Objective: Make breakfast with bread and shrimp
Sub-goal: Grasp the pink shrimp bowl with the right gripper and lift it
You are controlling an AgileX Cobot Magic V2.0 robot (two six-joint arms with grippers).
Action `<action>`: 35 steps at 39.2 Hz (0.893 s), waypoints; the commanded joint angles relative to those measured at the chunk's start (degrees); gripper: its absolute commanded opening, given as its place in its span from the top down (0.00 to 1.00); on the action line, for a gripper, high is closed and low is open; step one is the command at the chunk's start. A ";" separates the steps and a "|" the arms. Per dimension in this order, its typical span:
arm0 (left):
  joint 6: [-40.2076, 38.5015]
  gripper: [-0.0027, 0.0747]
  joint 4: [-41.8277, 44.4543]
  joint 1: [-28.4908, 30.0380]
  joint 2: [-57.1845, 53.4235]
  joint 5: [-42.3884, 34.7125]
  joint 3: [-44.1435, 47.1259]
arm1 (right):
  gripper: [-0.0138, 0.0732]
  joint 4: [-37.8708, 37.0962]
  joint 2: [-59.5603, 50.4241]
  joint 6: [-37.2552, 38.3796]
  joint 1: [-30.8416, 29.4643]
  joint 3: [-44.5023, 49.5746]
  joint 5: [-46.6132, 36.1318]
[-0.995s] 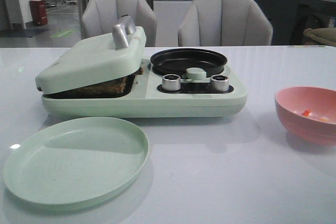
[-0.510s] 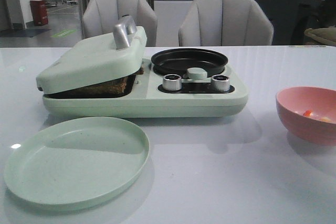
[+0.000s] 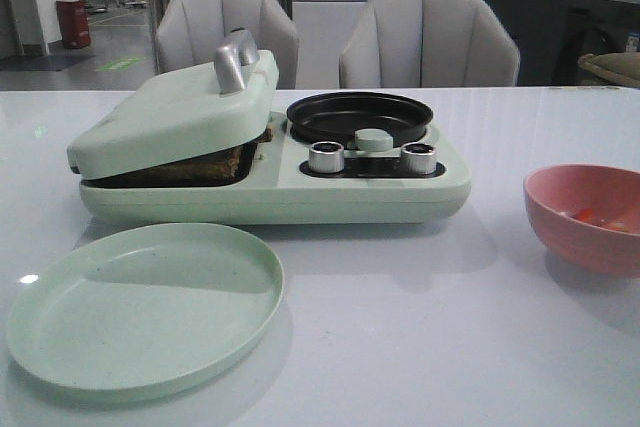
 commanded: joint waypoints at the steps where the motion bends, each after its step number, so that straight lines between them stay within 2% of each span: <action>1: -0.59 0.82 -0.81 -0.30 0.68 -5.15 -1.45 | 0.15 1.00 2.04 -3.81 -1.01 -2.07 -2.94; 9: -0.59 0.82 -0.81 -0.30 0.68 -5.15 -1.45 | 0.15 1.00 9.69 -7.08 -1.73 -2.07 -5.75; 24: -0.59 0.82 -0.81 -0.30 0.68 -5.15 -1.45 | 0.16 1.17 20.52 -7.14 -1.73 -2.07 -12.89; 27: -0.59 0.82 -0.81 -0.30 0.68 -5.15 -1.45 | 0.24 1.22 21.47 -7.14 -1.73 -2.07 -14.28; 35: -0.59 0.82 -0.81 -0.30 0.68 -5.15 -1.45 | 0.65 1.64 22.72 -7.14 -1.73 -2.07 -14.92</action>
